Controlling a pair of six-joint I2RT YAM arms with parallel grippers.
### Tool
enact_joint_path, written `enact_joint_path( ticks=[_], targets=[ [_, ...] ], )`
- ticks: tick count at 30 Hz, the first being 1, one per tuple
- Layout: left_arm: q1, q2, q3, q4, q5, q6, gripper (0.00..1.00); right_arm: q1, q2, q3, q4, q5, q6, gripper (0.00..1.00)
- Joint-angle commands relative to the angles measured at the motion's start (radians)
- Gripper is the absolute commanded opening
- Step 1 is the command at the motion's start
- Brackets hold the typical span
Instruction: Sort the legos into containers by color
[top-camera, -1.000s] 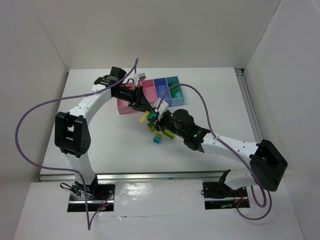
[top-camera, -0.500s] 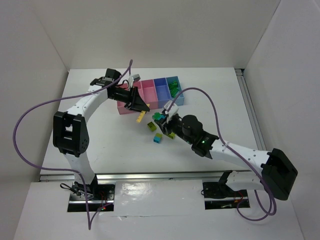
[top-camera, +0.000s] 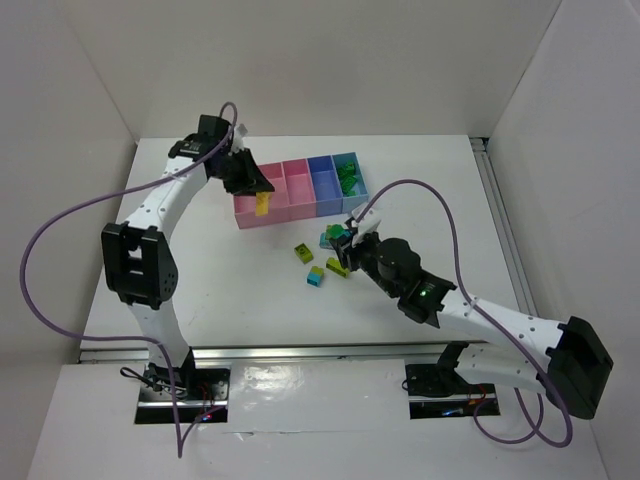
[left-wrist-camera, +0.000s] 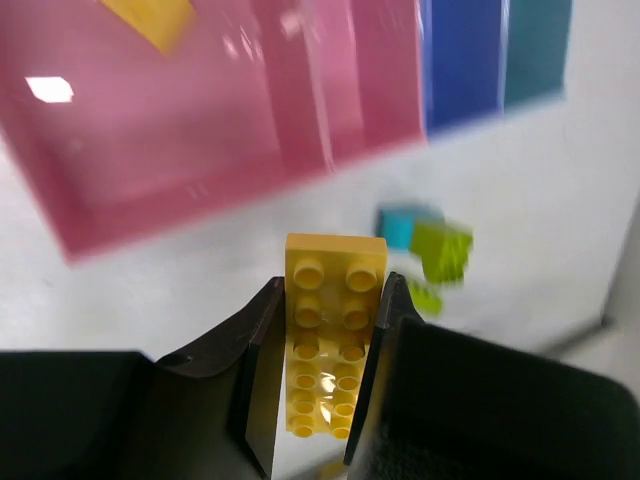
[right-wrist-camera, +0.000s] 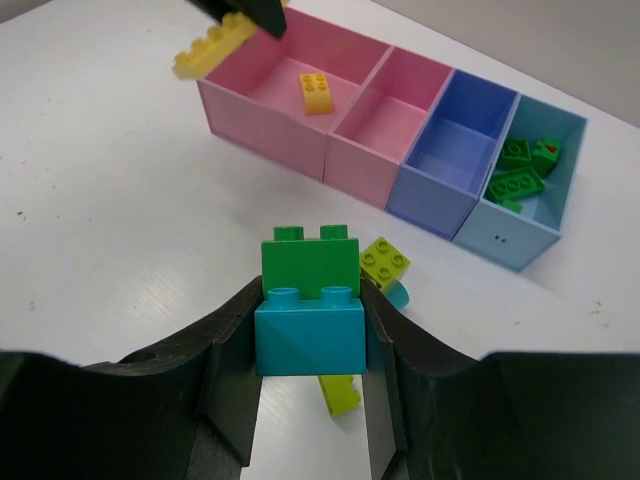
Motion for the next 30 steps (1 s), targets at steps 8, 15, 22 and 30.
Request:
enact_joint_path(
  ticks=[8,15,22,30],
  targets=[
    [0.016,0.322,0.381,-0.052,-0.355,-0.087,0.22,0.006,-0.078,0.018,-0.164,0.092,0.08,0.18],
    [0.016,0.35,0.484,-0.072,-0.262,0.01,0.94,0.006,-0.057,0.093,-0.276,0.028,0.089,0.18],
    [0.007,0.048,0.129,0.045,0.064,0.157,0.81,-0.075,0.051,0.248,-0.429,-0.259,0.11,0.14],
    [-0.013,-0.202,-0.186,0.205,0.727,0.335,0.84,-0.39,0.176,0.383,-0.549,-0.967,0.098,0.14]
  ],
)
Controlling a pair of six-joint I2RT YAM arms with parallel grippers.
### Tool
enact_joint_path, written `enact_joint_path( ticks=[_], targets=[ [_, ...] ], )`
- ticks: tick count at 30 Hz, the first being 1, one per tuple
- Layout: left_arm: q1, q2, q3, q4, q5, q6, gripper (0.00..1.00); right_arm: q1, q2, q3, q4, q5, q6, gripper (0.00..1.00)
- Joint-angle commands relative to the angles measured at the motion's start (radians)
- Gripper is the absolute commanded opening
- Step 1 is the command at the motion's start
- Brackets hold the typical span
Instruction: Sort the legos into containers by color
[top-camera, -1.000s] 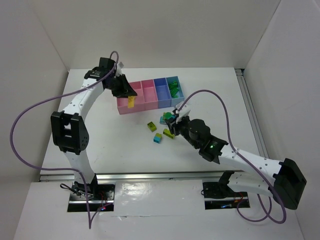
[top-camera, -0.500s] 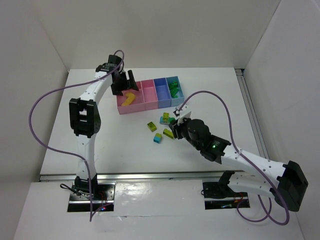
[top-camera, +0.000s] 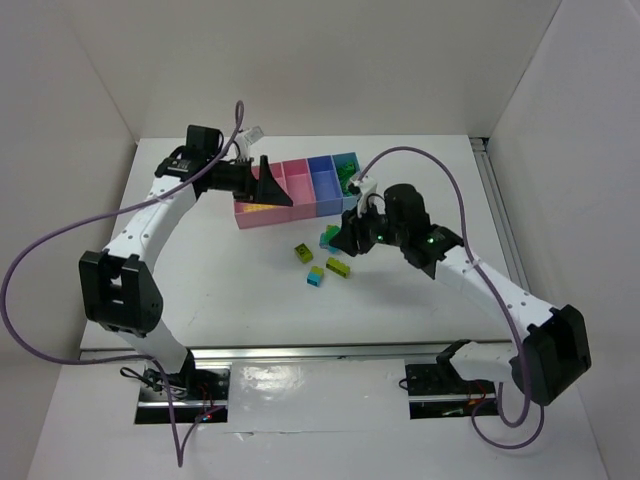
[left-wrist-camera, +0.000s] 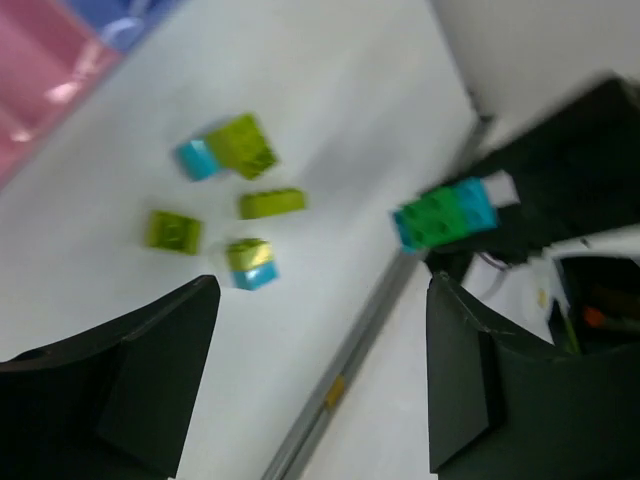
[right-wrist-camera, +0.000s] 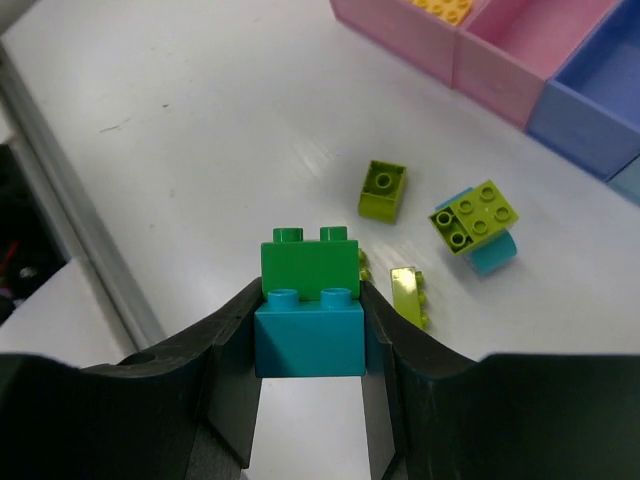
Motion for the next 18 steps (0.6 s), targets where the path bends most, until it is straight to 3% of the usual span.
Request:
enact_joint_path(
  ticks=[1,7,13,18],
  targets=[
    [-0.023,-0.031,-0.055,0.076,0.363,0.13,0.84,-0.121,0.044,0.079,-0.072,-0.496,0.002,0.14],
    [-0.108,-0.016,-0.083,-0.04,0.426,0.304,0.91,-0.186,0.221,0.168,-0.177,-0.865,-0.036,0.16],
    [-0.201,0.018,-0.047,-0.042,0.365,0.305,0.95,-0.186,0.285,0.222,-0.245,-0.934,-0.072,0.16],
    [-0.239,0.036,-0.047,-0.042,0.353,0.325,0.93,-0.186,0.285,0.222,-0.175,-0.954,-0.014,0.16]
  ],
)
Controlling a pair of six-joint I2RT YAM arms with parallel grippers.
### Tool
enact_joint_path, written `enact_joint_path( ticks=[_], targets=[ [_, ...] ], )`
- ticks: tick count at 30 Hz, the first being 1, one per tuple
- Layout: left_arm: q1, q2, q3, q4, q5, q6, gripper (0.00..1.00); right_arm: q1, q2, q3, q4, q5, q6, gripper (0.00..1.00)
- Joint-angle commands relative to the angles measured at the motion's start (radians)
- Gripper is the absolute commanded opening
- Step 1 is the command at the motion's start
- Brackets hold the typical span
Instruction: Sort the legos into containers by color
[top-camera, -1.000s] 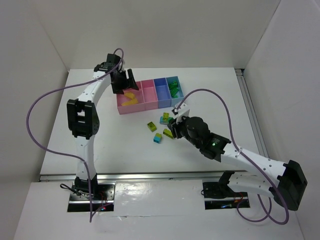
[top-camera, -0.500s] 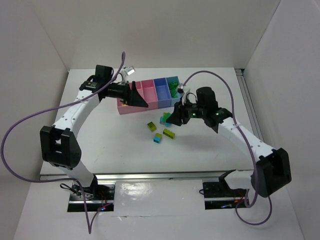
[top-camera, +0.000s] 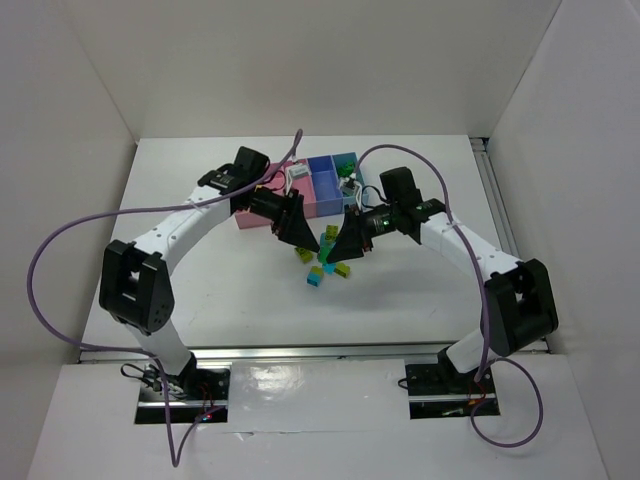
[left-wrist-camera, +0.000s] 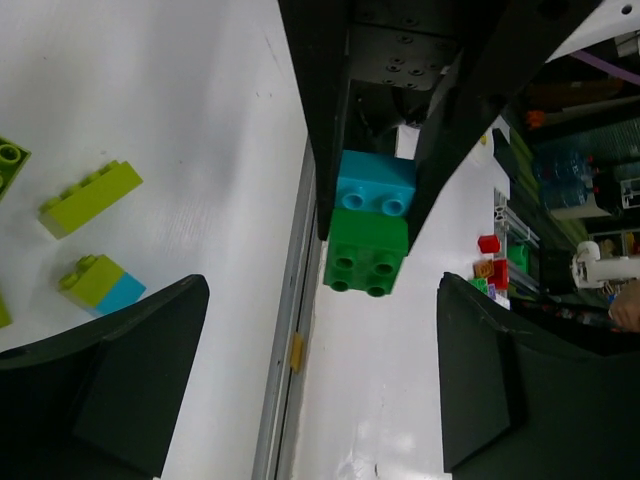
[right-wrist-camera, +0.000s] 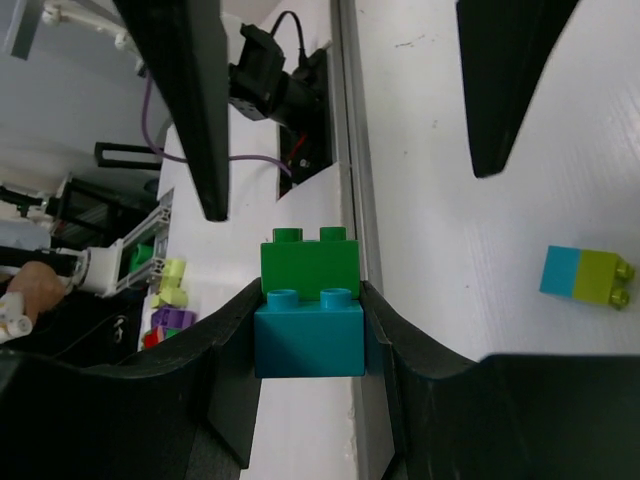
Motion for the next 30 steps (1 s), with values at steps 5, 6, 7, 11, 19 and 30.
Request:
enact_joint_path(
  ticks=[5,6,7,11,19,30],
  targets=[
    [-0.037,0.037,0.045,-0.004,0.046,0.059,0.9,0.003,-0.01,0.055,0.033,-0.077,0.032,0.16],
    [-0.047,0.051,0.057,-0.004,0.055,0.059,0.88,0.003,-0.01,0.055,0.033,-0.077,0.032,0.16],
    [-0.047,0.051,0.057,-0.004,0.064,0.059,0.88,0.003,-0.01,0.055,0.033,-0.077,0.032,0.16],
    [-0.07,0.071,0.068,-0.004,0.086,0.059,0.82,0.003,-0.01,0.055,0.033,-0.063,0.032,0.16],
    [-0.081,0.071,0.068,0.005,0.119,0.059,0.53,0.003,0.0,0.055,0.033,-0.044,0.032,0.16],
    [0.015,0.062,0.068,0.005,0.075,0.036,0.0,-0.069,-0.031,0.012,0.004,0.071,0.032,0.19]
  ],
)
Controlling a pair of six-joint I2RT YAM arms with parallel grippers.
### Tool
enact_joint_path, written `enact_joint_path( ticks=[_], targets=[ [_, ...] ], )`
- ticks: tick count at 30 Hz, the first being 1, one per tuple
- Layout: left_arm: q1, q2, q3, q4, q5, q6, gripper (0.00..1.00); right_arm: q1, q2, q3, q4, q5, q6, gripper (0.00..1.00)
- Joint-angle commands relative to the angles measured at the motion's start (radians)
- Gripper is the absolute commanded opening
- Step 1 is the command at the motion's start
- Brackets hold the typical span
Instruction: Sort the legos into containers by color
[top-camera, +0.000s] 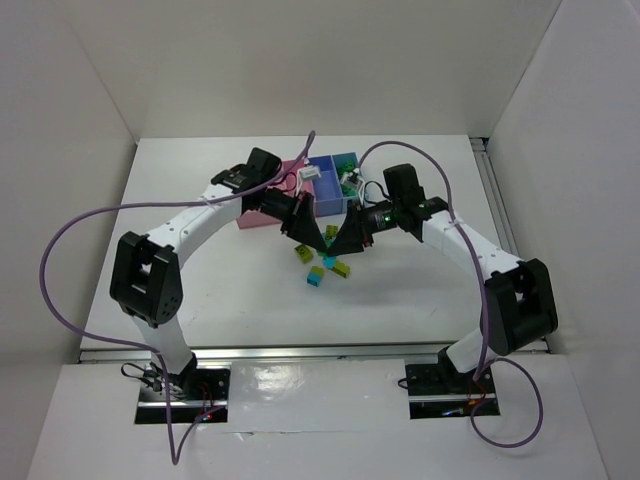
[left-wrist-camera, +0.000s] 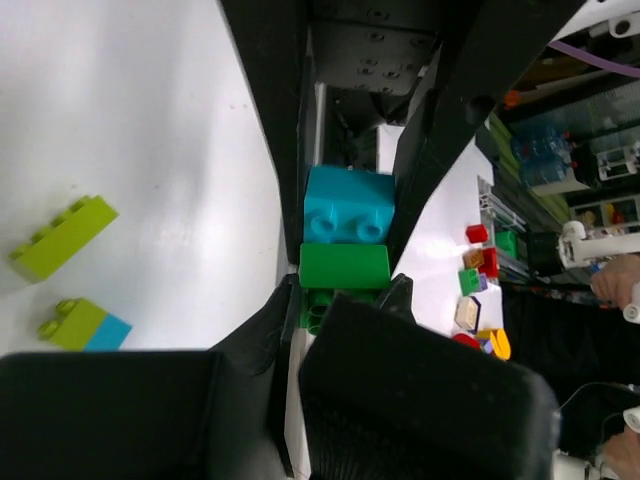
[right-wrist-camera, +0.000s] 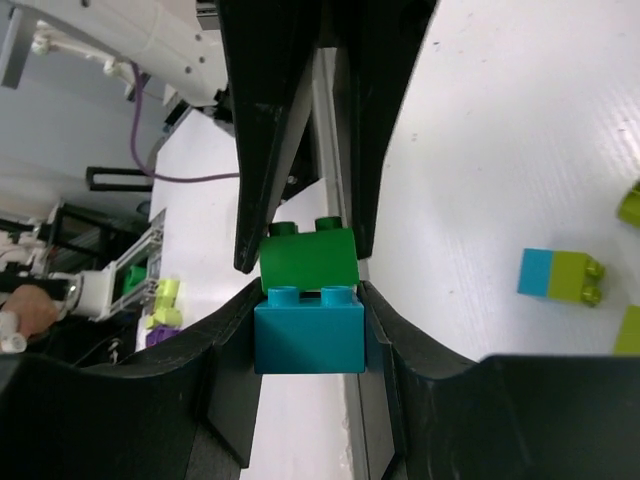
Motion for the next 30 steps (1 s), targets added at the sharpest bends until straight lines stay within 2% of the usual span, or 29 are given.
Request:
enact_joint_path(
  ticks=[1,5,10,11,12,13,14,15,17,19,20,23,24,30],
  targets=[
    [0.074,-0.01,0.031,0.001,0.01,-0.001,0.0,-0.046,-0.034,0.001,-0.015,0.063,-0.004,0.19],
    [0.116,-0.033,0.021,0.047,-0.01,-0.06,0.0,-0.057,-0.034,0.001,-0.015,0.098,0.017,0.24],
    [0.146,-0.042,0.012,0.105,-0.064,-0.114,0.0,-0.057,-0.045,-0.009,0.055,0.152,0.075,0.24],
    [0.158,-0.042,0.012,0.105,-0.11,-0.148,0.0,-0.057,-0.045,-0.009,0.084,0.179,0.113,0.24],
    [0.169,-0.042,0.012,0.119,-0.134,-0.168,0.0,-0.057,-0.045,-0.009,0.102,0.266,0.138,0.24],
    [0.191,-0.042,0.012,0.14,-0.22,-0.23,0.0,-0.057,-0.045,0.007,0.116,0.32,0.181,0.24],
    [0.191,-0.042,0.012,0.14,-0.274,-0.231,0.0,-0.057,-0.045,0.022,0.127,0.388,0.204,0.24],
    [0.209,-0.042,0.012,0.14,-0.327,-0.273,0.0,-0.057,-0.031,0.042,0.127,0.534,0.221,0.24],
    [0.223,-0.042,0.012,0.131,-0.485,-0.321,0.0,-0.046,0.005,0.105,0.117,0.694,0.278,0.24],
    [0.243,-0.054,0.012,0.131,-0.567,-0.379,0.0,-0.037,0.048,0.134,0.133,0.884,0.292,0.24],
    [0.243,-0.077,0.0,0.131,-0.64,-0.395,0.0,-0.028,0.067,0.171,0.133,0.928,0.301,0.24],
    [0.252,-0.107,-0.012,0.122,-0.74,-0.43,0.0,-0.005,0.171,0.256,0.133,1.016,0.267,0.24],
    [0.252,-0.116,-0.023,0.113,-0.774,-0.43,0.0,-0.005,0.203,0.337,0.103,1.029,0.246,0.24],
    [0.261,-0.179,-0.057,0.093,-0.81,-0.458,0.0,0.04,0.427,0.594,0.064,1.103,0.201,0.26]
  ],
)
